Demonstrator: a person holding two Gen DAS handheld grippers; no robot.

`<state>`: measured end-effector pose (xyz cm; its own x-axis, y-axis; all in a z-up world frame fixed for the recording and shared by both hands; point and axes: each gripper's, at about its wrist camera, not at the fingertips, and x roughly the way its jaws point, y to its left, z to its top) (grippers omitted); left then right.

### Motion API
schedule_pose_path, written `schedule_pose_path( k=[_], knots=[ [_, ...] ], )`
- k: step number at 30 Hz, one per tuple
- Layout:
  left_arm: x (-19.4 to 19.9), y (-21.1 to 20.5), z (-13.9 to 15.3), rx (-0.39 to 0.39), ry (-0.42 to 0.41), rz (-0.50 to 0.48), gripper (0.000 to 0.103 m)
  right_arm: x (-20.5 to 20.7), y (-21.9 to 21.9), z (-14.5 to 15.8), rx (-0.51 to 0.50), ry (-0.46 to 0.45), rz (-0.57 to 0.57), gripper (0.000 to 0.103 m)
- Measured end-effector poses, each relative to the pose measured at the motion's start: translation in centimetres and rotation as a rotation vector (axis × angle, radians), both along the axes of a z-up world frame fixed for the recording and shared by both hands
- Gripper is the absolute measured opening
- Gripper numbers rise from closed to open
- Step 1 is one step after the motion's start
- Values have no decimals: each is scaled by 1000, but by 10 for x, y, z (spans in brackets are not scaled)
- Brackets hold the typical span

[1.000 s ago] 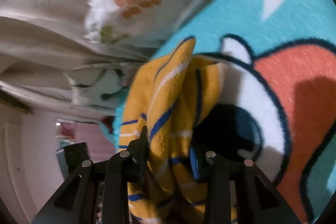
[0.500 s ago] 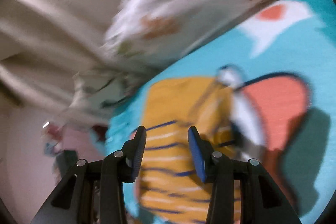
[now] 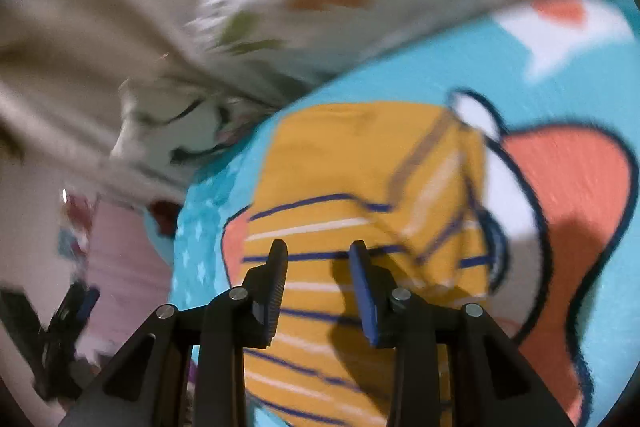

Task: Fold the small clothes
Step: 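Withdraw both tools from the folded sweater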

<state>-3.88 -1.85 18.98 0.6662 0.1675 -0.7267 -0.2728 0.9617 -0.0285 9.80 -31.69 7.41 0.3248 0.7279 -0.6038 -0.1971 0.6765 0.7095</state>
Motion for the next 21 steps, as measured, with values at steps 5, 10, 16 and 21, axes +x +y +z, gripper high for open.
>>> schedule_pose_path(
  k=[5,10,16,21],
  knots=[
    [2,12,-27,-102,72,-15,103,-26,54,-10,156,81,138,36],
    [-3,18,-27,-102,43,-50,103,-46,81,-72,181,305,148,27],
    [-15,40,-29,-153,29,-80,103,-73,78,-48,139,264,102,41],
    [-28,51,-26,-136,8,-101,103,-99,84,-57,80,287,-2,41]
  ],
)
